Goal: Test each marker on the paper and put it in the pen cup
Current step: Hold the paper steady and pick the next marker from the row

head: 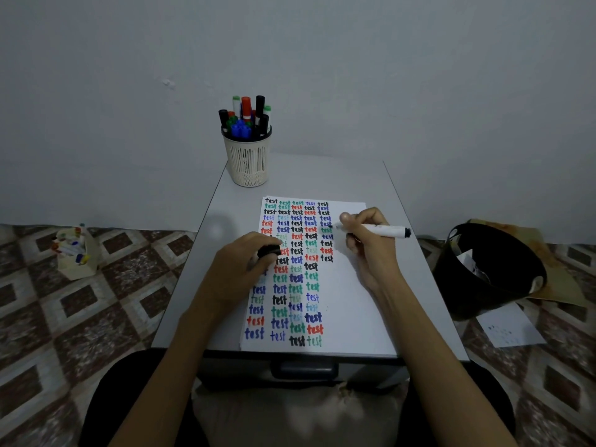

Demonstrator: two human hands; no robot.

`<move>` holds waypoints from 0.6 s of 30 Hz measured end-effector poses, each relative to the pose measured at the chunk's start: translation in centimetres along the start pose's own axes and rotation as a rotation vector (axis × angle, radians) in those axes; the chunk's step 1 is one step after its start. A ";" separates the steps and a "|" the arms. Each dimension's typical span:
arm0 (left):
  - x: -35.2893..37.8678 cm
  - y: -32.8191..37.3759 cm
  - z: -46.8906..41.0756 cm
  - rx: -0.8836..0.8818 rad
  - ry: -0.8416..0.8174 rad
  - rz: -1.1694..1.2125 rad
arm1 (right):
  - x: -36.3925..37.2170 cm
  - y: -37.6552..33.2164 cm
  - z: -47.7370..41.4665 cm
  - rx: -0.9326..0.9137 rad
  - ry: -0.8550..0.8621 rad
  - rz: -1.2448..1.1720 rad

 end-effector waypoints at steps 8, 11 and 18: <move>-0.3 0.3 0.0 -0.003 0.070 0.117 | 1.3 0.5 0.8 0.253 -0.300 -0.006; -0.3 0.3 0.0 0.006 0.065 0.151 | 1.2 0.6 0.8 0.236 -0.284 0.066; -0.4 0.3 0.0 0.001 0.081 0.179 | 1.0 1.1 0.8 0.226 -0.299 0.118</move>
Point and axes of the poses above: each hand's wrist, its own z-axis away from the middle knuckle, its own x-axis out of the palm, y = z × x, the point moved 1 cm from there along -z, towards the middle knuckle, and after that the axes turned 11 degrees about -z, right-handed, at the moved point
